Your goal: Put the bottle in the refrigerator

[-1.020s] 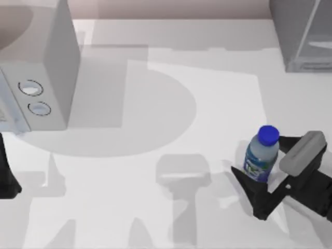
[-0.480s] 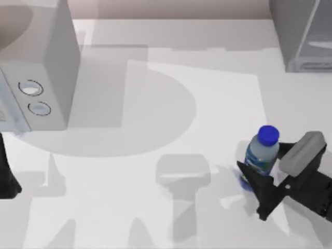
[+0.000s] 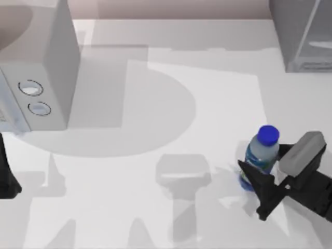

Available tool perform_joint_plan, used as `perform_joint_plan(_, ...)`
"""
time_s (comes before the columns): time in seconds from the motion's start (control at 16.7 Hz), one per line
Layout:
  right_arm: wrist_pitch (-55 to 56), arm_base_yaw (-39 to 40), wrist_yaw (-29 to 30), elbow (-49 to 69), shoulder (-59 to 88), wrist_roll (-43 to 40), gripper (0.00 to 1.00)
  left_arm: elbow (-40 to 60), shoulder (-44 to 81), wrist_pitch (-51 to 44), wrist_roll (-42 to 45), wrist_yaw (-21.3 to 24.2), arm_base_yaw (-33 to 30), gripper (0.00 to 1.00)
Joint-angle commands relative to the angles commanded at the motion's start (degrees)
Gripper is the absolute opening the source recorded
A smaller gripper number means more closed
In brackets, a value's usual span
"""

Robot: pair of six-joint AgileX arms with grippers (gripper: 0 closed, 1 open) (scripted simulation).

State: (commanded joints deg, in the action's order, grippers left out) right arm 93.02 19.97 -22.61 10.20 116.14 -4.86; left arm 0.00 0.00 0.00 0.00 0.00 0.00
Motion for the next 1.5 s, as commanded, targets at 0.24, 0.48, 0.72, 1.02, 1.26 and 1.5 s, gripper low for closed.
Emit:
perform_joint_plan(0.24, 0.0, 0.0, 0.0, 0.0, 0.0, 0.0, 0.01, 0.0, 0.0, 0.0, 0.0, 0.0, 0.0, 1.0)
perform_joint_plan(0.48, -0.1, -0.2, -0.1, -0.1, -0.1, 0.0, 0.01, 0.0, 0.0, 0.0, 0.0, 0.0, 0.0, 1.0)
perform_joint_plan(0.72, -6.4, -5.6, -5.4, -0.2, -5.8, -1.9, 0.01, 0.0, 0.0, 0.0, 0.0, 0.0, 0.0, 1.0)
perform_joint_plan(1.02, -23.6, -18.4, -17.8, -0.2, -19.2, -6.2, 0.01, 0.0, 0.0, 0.0, 0.0, 0.0, 0.0, 1.0)
perform_joint_plan(1.26, -34.9, -27.6, -26.9, -0.3, -29.0, -9.5, 0.01, 0.0, 0.0, 0.0, 0.0, 0.0, 0.0, 1.0)
perform_joint_plan(1.5, -37.3, -29.9, -29.2, -0.3, -31.3, -10.4, 0.01, 0.0, 0.0, 0.0, 0.0, 0.0, 0.0, 1.0)
